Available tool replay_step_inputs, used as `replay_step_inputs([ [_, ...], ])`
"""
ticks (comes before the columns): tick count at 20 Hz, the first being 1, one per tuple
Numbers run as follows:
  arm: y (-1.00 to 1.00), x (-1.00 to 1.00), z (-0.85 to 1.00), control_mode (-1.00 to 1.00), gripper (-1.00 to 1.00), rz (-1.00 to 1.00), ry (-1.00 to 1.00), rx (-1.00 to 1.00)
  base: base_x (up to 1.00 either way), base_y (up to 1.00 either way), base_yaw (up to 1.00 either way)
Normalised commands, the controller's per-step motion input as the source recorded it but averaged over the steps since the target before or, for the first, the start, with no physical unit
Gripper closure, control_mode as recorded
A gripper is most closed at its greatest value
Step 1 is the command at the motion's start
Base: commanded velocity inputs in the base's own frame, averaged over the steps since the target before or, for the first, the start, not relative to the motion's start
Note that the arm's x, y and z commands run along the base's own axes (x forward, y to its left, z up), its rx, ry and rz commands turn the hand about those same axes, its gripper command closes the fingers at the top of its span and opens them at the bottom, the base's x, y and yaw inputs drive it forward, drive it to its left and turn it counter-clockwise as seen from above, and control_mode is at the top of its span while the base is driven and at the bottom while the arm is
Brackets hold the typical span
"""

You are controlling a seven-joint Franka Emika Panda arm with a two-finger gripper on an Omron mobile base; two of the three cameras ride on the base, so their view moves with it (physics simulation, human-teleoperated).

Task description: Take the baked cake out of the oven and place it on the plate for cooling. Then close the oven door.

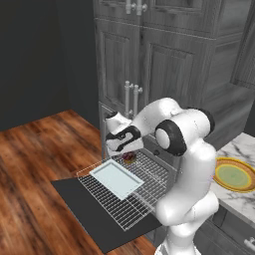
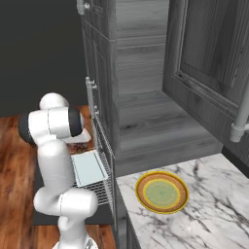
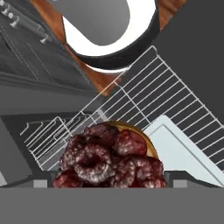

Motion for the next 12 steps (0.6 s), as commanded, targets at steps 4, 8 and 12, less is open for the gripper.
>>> replay_step_inputs([
  [4, -0.31, -0.83, 0.92, -1.0, 1.0, 0.0, 0.0, 0.0, 0.0, 0.0, 0.0],
  [8, -0.41, -0.99, 0.58, -1.0, 1.0, 0.0, 0.0, 0.0, 0.0, 0.0, 0.0],
  [12, -0.5, -0.97, 0.6, -1.0, 1.0, 0.01, 0.0, 0.0, 0.0, 0.0, 0.0],
])
